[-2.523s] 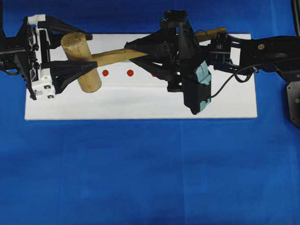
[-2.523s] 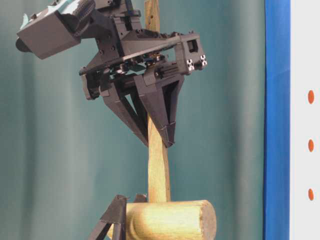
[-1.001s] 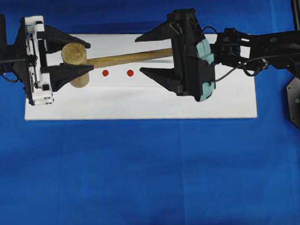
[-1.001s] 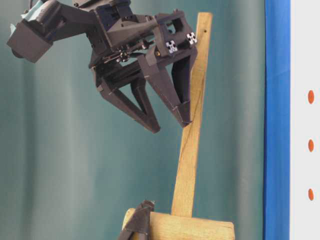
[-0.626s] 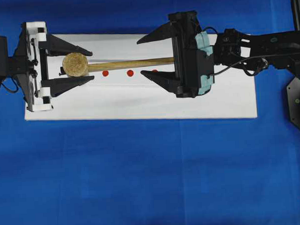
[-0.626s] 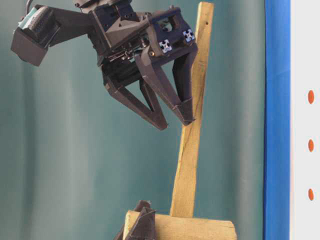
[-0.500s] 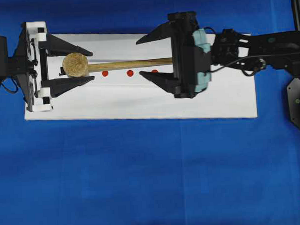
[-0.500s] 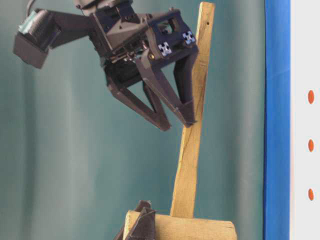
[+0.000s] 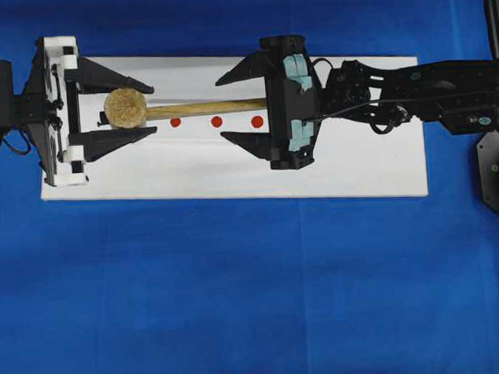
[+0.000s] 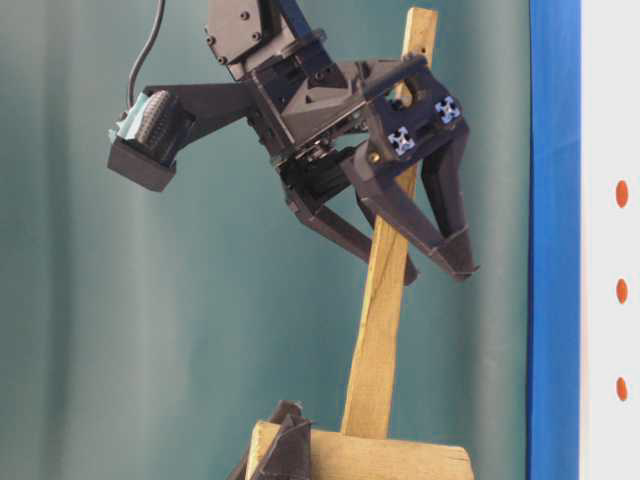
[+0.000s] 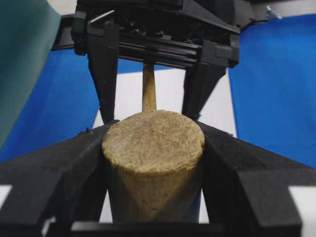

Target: Hit the mark with a hammer.

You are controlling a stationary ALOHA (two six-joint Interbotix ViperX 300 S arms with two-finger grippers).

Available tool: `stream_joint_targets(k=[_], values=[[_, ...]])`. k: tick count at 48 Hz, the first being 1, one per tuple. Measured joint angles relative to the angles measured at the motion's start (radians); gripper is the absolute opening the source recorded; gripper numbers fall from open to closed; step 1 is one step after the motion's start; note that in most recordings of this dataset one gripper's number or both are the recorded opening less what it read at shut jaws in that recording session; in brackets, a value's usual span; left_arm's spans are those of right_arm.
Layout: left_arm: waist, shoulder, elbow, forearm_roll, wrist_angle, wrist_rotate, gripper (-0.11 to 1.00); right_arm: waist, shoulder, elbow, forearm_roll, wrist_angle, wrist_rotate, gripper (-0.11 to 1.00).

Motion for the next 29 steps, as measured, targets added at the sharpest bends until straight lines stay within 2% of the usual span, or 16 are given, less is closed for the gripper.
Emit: stream_joint_targets(k=[6,12,14,29], values=[[0.000,0.000,0.000,0.000,0.000,0.000,0.46,0.000,0.000,0.000,0.000,-0.009,0.000,0.31],[0.000,0.002,0.000,0.002,0.000,-0.006,0.46,0.000,0.000,0.000,0.000,-0.008,0.000,0.05],[0.000,0.002,0.000,0.005,0.000,-0.006,0.46,0.002,0.000,0.000,0.000,-0.008,0.006,0.02],[-0.002,0.005,0.000,0.005,0.000,-0.006,0.46,0.003,0.002,0.000,0.002,-0.008,0.008,0.02]])
